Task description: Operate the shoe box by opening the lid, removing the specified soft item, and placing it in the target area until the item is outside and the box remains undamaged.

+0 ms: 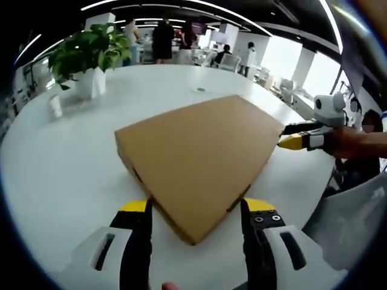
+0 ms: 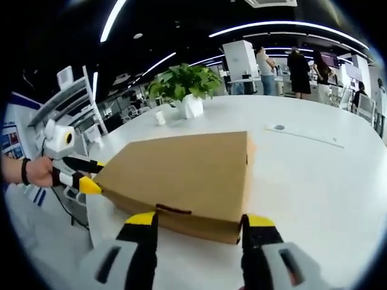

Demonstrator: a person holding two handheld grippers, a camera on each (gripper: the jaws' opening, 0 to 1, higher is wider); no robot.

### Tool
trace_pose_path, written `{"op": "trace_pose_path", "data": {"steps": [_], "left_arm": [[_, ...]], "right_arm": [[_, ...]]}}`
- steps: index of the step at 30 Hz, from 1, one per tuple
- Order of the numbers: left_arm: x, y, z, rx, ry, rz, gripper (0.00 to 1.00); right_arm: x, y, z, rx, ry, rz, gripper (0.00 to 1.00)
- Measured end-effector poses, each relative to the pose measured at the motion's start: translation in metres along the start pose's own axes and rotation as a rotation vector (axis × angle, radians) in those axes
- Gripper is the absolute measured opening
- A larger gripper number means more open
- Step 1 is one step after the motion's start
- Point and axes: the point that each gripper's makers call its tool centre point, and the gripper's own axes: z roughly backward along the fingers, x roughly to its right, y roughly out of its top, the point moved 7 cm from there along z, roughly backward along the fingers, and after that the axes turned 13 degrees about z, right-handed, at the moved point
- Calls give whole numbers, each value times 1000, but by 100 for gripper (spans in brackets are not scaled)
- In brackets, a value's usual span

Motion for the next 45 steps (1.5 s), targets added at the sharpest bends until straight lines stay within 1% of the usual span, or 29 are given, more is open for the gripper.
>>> {"op": "trace_pose_path", "data": {"steps": [4,11,14,17,21,25,27,28,30,38,42,45], "left_arm": [[0,-5,5,3,2,2,60],[-1,-5,5,9,-4,-5,60],[-1,-5,5,9,-2,-10,59],[-4,-5,5,9,-2,-19,59],[-4,-7,6,0,14,-56,57],[-10,-7,5,0,8,-49,55],[-10,-7,4,0,6,-46,55],[-9,-7,4,0,5,-46,56],[-11,-6,0,-4,5,-49,56],[-13,-6,-1,1,-2,-42,54],[-12,-5,2,15,-3,-28,53],[-11,-5,4,24,-6,-31,53]], "right_arm": [[-6,-3,3,3,-3,4,52],[-6,-2,4,-12,3,14,51],[-6,-2,5,-16,8,38,51],[-5,-1,6,-19,6,49,50],[-5,-2,6,-27,-3,70,50],[-4,-2,5,-33,-5,79,55],[-4,2,5,-24,3,72,54],[-4,2,4,-32,17,91,52],[-5,2,3,-39,15,109,51],[-5,4,6,-46,13,97,49],[-6,8,11,-35,10,89,48],[-6,9,13,-27,11,83,48]]}}
